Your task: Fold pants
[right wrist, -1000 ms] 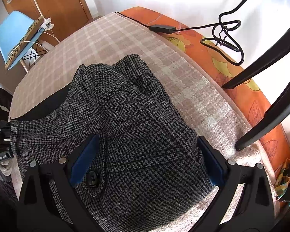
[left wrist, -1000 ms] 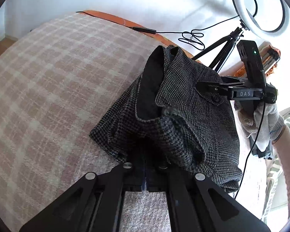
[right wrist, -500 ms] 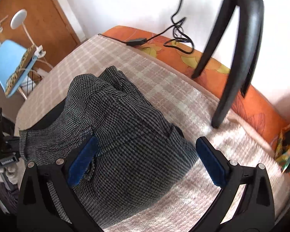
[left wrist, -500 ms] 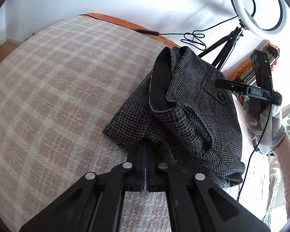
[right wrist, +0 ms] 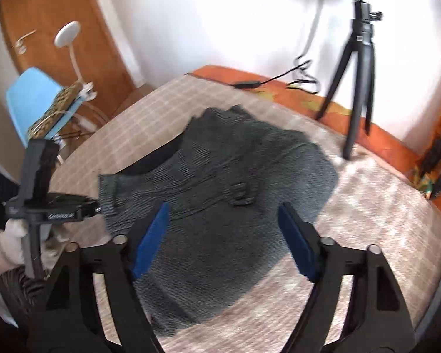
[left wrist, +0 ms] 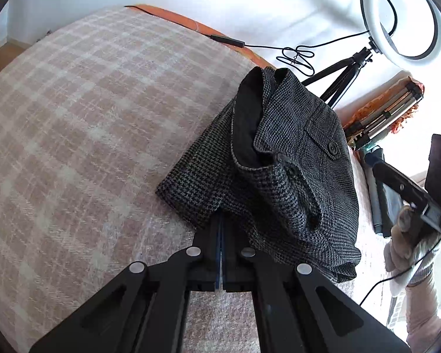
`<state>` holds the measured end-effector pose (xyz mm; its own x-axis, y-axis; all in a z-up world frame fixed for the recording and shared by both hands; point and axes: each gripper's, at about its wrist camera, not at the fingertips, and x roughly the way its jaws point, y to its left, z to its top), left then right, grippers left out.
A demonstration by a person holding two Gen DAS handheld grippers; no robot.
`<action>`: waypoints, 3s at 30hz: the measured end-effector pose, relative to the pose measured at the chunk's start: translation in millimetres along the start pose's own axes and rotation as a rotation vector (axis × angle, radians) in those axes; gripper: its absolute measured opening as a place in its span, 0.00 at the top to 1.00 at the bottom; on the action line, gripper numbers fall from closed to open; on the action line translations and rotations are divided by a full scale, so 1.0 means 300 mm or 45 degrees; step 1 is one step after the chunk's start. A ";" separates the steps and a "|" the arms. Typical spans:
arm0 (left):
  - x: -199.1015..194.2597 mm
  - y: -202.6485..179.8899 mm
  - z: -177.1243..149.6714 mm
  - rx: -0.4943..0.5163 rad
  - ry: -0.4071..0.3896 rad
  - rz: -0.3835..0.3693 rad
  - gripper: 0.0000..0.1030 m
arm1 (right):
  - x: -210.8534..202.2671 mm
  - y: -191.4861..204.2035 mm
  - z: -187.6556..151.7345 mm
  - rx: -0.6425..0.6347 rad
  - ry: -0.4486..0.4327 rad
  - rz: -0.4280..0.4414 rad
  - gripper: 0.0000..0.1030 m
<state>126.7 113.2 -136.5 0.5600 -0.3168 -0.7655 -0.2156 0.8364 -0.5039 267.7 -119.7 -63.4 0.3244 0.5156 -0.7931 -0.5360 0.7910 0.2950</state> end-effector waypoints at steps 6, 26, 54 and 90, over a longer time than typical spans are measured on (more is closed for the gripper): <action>0.007 -0.002 -0.011 0.015 -0.017 -0.016 1.00 | 0.180 0.109 -0.009 -0.009 0.130 0.126 0.71; 0.017 0.084 0.017 -0.196 0.059 -0.182 1.00 | 0.250 0.186 0.001 -0.060 0.140 0.076 0.69; -0.064 -0.060 -0.066 0.276 -0.101 0.171 1.00 | 0.264 0.221 0.017 -0.012 0.147 0.143 0.74; 0.004 -0.032 -0.049 0.302 -0.119 0.284 1.00 | 0.273 0.208 0.013 0.063 0.147 0.173 0.71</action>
<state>117.7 98.3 -138.5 0.5932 -0.0807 -0.8010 -0.1555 0.9647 -0.2124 263.6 -26.8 -107.9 0.1585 0.5797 -0.7993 -0.5291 0.7333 0.4270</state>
